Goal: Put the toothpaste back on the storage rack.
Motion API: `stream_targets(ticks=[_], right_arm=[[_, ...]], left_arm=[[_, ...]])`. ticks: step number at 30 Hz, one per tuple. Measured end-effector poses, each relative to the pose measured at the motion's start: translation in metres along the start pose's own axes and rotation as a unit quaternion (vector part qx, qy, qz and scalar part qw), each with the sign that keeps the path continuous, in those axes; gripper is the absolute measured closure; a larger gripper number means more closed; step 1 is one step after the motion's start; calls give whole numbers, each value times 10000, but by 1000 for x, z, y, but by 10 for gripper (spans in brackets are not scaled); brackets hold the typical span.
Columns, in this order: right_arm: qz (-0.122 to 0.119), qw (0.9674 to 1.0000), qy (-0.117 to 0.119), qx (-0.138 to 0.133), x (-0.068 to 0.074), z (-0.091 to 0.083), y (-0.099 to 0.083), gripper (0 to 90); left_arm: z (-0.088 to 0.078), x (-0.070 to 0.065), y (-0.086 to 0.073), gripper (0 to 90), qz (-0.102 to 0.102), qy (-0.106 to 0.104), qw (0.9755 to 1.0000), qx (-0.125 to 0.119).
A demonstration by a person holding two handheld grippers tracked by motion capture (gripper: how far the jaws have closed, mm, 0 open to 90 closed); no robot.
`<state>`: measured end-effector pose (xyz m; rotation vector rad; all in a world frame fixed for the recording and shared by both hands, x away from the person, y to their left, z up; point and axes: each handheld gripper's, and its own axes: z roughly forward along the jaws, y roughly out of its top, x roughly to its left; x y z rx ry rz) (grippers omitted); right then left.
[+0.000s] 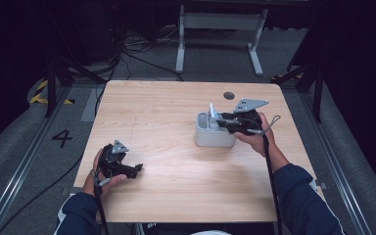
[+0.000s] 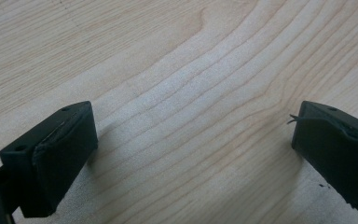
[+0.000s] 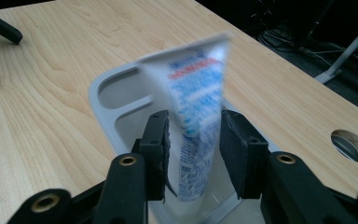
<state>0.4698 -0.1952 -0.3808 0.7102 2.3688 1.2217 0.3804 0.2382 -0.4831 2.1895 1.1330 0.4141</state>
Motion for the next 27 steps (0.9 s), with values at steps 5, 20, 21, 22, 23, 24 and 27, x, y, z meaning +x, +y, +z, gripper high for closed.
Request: stream_targets(ticks=[5,20,21,22,23,24,27], right_arm=[[84,9999,-45,-32,-2,-2,-3,577],[50,9998,-180,-74,2,-14,0,389],[34,9998,-181,-57,3,-15,0,381],[9,9998,-179,-22,4,-16,0,377],[-21,9998,-191,-9,4,-18,1,376],[-61,9998,-198,-20,5,-20,1,376],[-11,9997,-213,-104,5,-28,0,371]], left_arm=[[0,0,0,5,7,6,10000,0],[0,0,0,5,0,0,10000,1],[0,0,0,4,-2,0,10000,1],[0,0,0,5,-1,-1,10000,2],[0,0,0,5,-1,0,10000,0],[0,0,0,5,-1,0,10000,0],[0,0,0,5,0,-1,10000,1]])
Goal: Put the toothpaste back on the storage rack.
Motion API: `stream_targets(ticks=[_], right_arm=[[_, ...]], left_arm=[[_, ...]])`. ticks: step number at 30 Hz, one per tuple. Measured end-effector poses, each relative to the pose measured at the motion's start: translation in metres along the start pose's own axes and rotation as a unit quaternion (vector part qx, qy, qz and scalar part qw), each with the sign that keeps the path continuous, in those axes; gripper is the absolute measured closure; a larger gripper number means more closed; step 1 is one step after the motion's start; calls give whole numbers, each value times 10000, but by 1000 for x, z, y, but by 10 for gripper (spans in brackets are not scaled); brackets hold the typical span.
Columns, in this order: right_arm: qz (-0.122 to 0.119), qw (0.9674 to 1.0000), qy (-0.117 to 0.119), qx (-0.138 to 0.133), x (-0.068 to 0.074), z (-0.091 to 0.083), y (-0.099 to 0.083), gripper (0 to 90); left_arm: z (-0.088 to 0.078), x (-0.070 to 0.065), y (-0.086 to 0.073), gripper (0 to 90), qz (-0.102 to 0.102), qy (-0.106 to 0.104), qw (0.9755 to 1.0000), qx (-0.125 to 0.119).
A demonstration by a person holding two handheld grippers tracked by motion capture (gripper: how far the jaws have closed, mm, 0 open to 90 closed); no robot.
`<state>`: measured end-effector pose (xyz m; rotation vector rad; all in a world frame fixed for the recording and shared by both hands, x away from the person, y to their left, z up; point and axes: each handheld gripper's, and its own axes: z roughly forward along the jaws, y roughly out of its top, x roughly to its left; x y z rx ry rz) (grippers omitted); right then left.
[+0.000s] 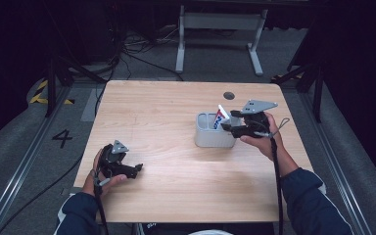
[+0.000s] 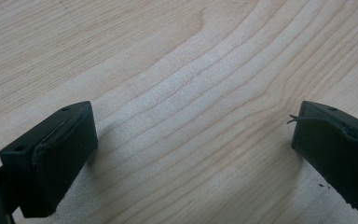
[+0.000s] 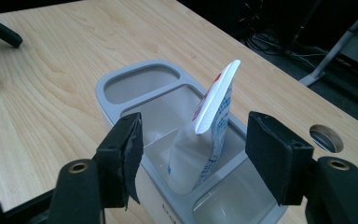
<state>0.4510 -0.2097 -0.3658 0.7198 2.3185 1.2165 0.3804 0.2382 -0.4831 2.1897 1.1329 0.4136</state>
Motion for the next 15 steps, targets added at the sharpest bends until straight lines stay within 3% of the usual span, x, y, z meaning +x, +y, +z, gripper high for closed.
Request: stream_targets(ticks=[15], right_arm=[[-418,9989,-69,214,6,-22,-7,329]], left_arm=[[0,0,0,5,7,7,10000,-2]])
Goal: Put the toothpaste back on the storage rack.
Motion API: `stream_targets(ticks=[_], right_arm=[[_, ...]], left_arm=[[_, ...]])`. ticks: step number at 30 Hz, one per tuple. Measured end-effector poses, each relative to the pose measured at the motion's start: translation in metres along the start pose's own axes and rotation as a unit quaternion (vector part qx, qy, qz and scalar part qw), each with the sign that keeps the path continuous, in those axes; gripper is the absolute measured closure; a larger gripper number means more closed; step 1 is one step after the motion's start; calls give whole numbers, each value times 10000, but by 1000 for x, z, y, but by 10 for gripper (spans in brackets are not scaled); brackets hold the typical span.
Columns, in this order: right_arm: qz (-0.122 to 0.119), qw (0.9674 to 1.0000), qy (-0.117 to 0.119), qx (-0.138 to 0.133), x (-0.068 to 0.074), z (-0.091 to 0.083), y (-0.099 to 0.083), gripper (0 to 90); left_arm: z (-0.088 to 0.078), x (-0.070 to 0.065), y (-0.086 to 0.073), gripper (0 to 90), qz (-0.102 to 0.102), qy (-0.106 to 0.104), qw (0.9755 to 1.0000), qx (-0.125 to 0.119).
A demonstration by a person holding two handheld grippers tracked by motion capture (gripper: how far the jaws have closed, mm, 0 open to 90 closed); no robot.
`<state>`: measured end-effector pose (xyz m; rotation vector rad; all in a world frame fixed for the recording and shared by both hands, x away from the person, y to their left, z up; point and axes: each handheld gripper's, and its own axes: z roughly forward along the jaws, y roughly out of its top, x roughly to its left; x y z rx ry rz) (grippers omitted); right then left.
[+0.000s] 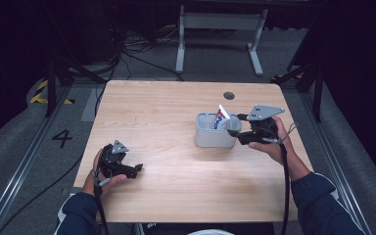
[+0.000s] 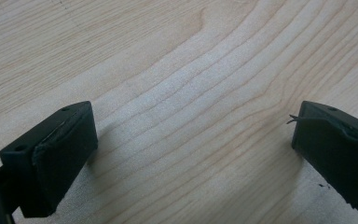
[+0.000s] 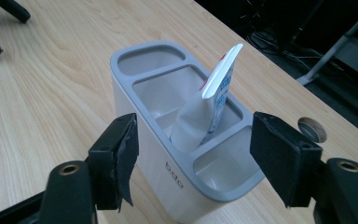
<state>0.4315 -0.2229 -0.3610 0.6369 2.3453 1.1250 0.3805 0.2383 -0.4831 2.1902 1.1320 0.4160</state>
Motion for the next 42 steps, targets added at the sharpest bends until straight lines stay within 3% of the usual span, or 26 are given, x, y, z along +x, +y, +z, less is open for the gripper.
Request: stream_targets(ticks=[5,10,17,19,25,42], right_arm=[[-145,9998,-106,48,4,-7,-5,307],[-144,9994,-290,141,6,-13,-13,258],[-151,9990,-337,267,7,-18,-25,259],[-176,9986,-444,243,7,-20,-29,268],[-218,9977,-453,451,9,-22,-45,264],[109,9955,-435,836,8,-33,-107,257]], left_arm=[[0,0,0,5,-15,-8,10000,-11],[0,0,0,5,6,14,10000,-19],[0,0,-1,5,-18,7,10000,-27],[0,0,-1,5,28,51,10000,-41],[0,0,-1,5,21,38,10000,-44],[0,0,-1,5,-13,47,10000,-40]])
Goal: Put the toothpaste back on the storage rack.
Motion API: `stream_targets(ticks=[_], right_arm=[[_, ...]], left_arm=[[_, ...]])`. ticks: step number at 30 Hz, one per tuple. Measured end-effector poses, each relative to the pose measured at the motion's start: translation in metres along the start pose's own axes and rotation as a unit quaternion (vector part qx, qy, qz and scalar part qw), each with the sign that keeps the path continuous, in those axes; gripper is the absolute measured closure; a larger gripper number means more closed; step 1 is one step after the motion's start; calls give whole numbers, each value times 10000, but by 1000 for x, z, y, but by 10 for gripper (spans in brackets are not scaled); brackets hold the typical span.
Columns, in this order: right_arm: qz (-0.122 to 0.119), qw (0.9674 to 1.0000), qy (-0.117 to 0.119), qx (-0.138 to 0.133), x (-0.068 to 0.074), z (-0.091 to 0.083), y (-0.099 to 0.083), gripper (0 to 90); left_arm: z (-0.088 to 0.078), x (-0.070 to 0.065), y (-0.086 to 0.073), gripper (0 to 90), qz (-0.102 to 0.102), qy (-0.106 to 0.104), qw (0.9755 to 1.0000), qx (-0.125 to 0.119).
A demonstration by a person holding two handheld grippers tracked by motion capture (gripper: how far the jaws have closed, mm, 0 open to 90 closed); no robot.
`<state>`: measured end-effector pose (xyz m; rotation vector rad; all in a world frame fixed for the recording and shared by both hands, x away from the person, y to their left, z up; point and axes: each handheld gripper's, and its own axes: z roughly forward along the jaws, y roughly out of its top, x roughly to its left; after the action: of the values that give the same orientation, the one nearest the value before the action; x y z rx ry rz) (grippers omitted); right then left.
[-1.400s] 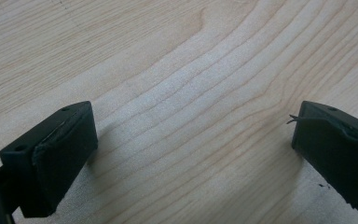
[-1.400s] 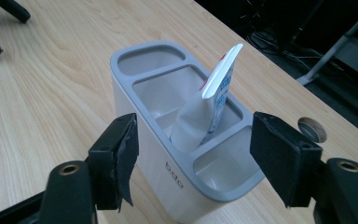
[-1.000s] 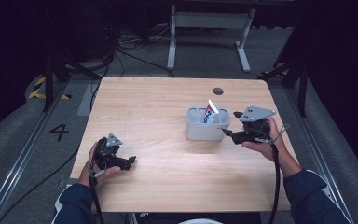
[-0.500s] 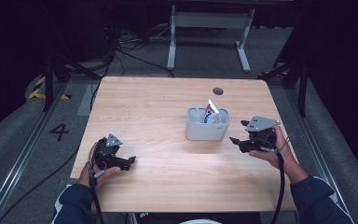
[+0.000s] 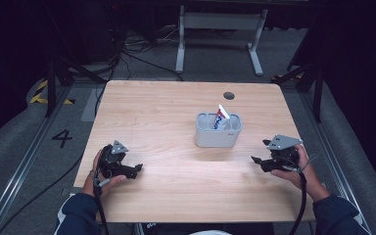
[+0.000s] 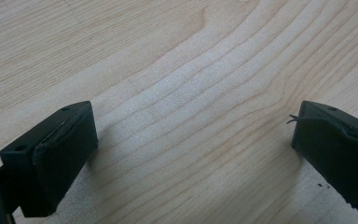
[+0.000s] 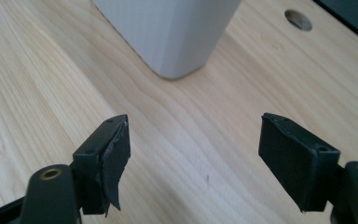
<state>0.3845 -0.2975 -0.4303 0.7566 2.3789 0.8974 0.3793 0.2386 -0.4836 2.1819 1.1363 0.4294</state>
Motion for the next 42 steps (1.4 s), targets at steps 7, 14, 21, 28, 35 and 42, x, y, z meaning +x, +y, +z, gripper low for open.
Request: stream_targets(ticks=[7,14,21,28,35,42], right_arm=[[258,9996,27,83,-1,-4,-31,256],[601,9980,193,37,-2,-10,-60,249],[986,9945,350,20,-5,-12,-82,250],[1278,9908,441,-97,-6,-14,-94,240],[1276,9909,423,-86,-6,-13,-94,227],[1278,9909,417,-74,-6,-12,-93,220]], left_arm=[[0,-1,0,5,-42,4,10000,20],[0,-1,0,5,-41,1,10000,19],[0,-1,0,5,-44,-7,10000,22],[0,0,0,4,-33,-8,10000,22],[0,0,0,2,-19,-19,10000,4],[0,0,0,2,-34,-6,10000,12]])
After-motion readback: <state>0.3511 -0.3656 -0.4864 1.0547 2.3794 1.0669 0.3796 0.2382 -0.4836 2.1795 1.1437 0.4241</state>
